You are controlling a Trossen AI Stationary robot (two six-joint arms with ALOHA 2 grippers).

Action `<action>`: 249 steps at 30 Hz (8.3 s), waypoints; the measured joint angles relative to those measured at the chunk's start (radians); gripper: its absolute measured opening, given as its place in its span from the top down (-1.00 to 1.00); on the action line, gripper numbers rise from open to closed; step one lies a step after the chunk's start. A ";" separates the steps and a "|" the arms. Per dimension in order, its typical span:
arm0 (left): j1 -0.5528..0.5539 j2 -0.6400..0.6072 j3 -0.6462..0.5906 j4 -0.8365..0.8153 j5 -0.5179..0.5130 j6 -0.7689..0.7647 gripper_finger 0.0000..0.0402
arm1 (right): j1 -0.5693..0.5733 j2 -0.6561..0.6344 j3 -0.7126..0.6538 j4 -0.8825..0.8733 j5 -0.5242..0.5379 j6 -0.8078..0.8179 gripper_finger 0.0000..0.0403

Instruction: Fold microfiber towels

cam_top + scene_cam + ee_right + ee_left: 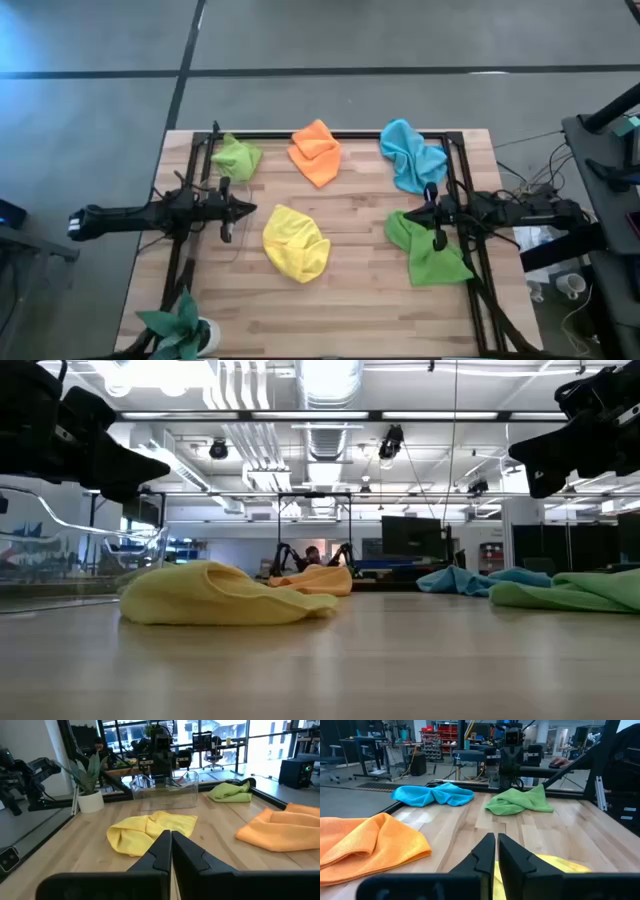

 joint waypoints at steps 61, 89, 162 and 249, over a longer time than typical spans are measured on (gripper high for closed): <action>0.000 0.000 0.000 0.000 0.000 0.000 0.97 | 0.000 -0.002 0.000 0.078 0.001 0.164 0.96; 0.000 -0.001 0.000 0.017 0.001 0.026 0.97 | 0.255 1.409 0.651 0.444 0.081 0.222 0.95; -0.014 0.595 0.244 0.346 0.054 0.028 0.97 | 0.151 2.048 1.726 -0.622 0.048 0.069 0.75; -0.288 1.658 0.843 0.213 -0.201 0.160 0.98 | 0.320 1.793 1.556 -1.264 0.347 0.221 0.92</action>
